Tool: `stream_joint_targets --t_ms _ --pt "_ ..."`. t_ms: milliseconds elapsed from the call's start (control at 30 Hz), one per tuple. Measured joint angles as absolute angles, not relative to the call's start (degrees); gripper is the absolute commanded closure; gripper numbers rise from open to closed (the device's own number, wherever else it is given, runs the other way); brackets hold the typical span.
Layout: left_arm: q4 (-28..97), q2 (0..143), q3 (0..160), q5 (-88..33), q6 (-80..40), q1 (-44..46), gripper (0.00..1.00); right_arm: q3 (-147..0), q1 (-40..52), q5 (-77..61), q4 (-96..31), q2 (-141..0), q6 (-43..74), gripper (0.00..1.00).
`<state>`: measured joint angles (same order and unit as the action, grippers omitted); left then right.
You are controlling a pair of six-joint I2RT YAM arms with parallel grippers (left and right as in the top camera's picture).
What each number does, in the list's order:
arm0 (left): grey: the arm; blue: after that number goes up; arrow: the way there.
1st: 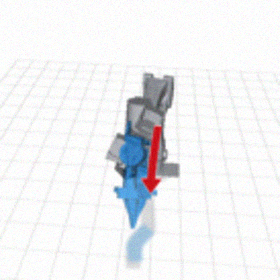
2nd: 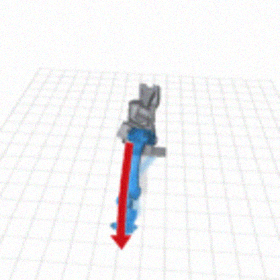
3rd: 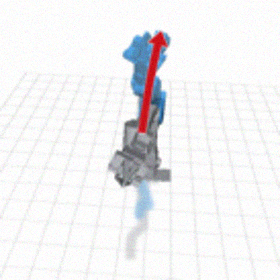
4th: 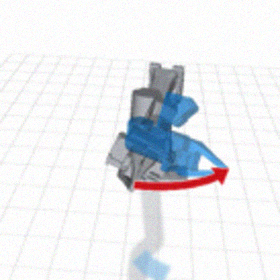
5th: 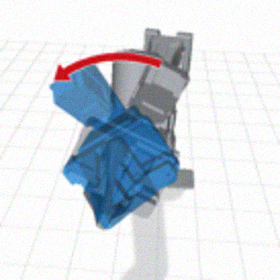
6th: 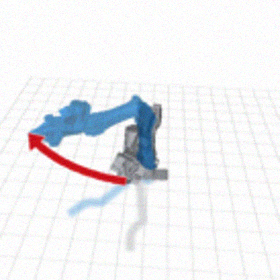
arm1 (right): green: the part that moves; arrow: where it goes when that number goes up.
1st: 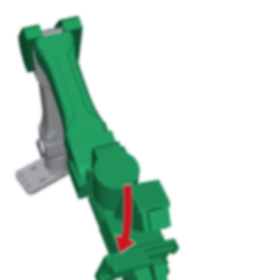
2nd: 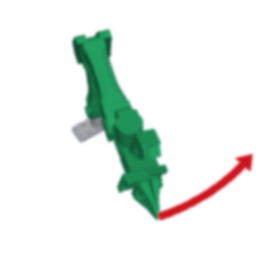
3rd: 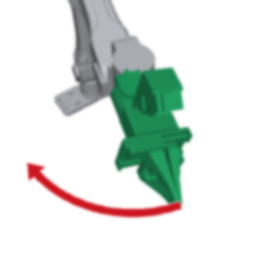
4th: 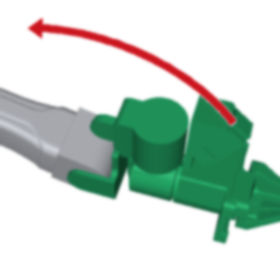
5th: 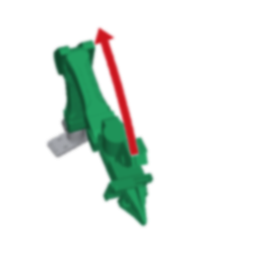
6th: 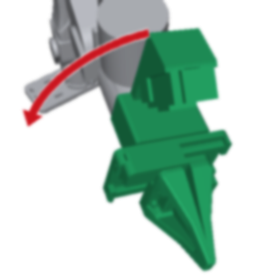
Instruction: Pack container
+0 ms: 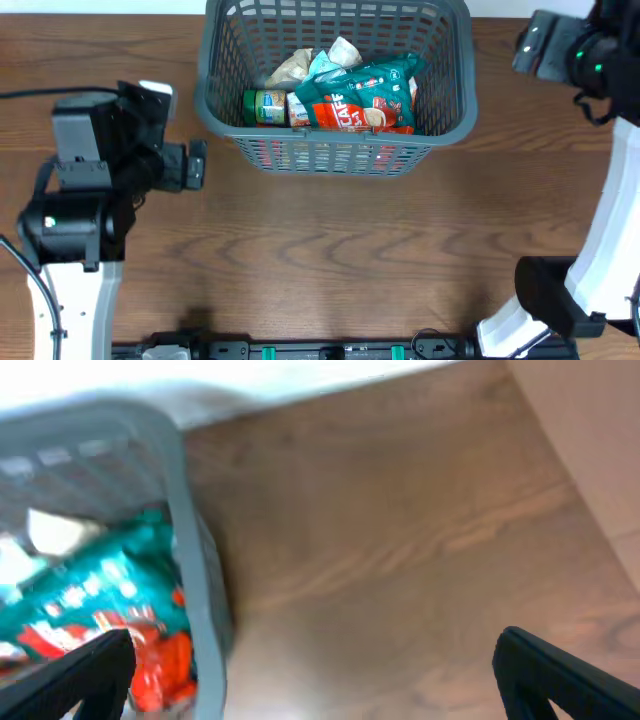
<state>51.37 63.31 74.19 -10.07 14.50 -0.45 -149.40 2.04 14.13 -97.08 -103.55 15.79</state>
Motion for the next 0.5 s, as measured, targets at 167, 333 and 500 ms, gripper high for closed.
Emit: stream_joint_targets --t_ms 167,333,500 --pt "50.1 59.8 71.3 -9.9 15.0 -0.3 0.01 -136.4 4.7 17.8 -95.3 -98.4 17.9 0.01" --pt "48.9 56.6 69.5 -9.9 15.1 0.3 0.01 -118.9 7.1 19.2 -87.0 -89.2 19.1 0.01" --pt "48.7 55.6 67.9 -9.9 15.8 2.4 0.01 -99.2 9.1 19.0 -76.6 -78.0 19.6 0.01"
